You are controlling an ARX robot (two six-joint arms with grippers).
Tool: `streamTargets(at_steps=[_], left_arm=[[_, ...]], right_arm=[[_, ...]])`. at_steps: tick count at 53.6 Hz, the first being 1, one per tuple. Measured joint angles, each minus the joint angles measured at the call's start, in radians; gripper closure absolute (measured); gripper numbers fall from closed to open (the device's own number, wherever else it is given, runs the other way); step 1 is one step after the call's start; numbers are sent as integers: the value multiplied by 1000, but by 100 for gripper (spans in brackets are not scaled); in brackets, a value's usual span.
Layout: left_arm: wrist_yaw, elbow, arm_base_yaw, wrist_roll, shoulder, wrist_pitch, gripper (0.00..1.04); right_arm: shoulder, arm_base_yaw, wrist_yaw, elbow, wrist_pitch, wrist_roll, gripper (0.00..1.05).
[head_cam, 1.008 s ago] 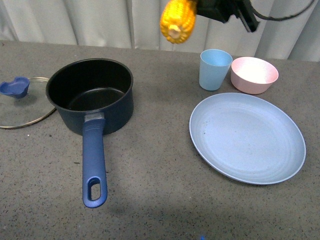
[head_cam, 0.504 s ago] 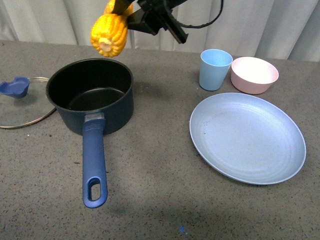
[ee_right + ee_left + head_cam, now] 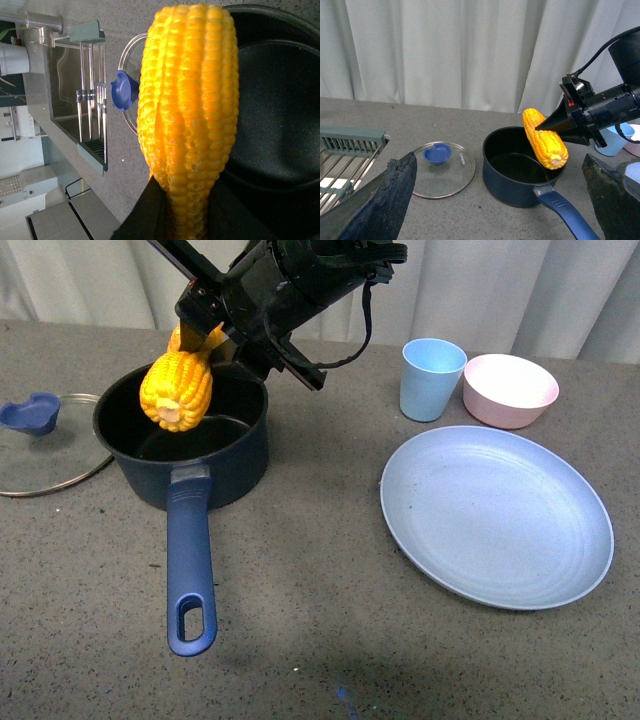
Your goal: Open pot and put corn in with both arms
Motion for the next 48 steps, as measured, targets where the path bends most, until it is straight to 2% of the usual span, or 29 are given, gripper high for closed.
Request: streamTargets(at_steps=[8,22,24,28,38,48], left_arm=[[0,0,0,0,0,0,7],[0,0,0,0,0,0,7],[0,0,0,0,0,0,7],[0,0,0,0,0,0,7],[0,0,0,0,0,0,7],[0,0,0,0,0,0,7]], right_arm=[[0,-1,10,12,-5,-9,54],[0,-3,35,10,-2,-20,10],[-3,-4,43,2,6,-21,7],[-31,-10,71,-49,55,-26,10],[-216,-51,281,-248,134,-146,9],[-433,-121,436,-500,199,-300,9]])
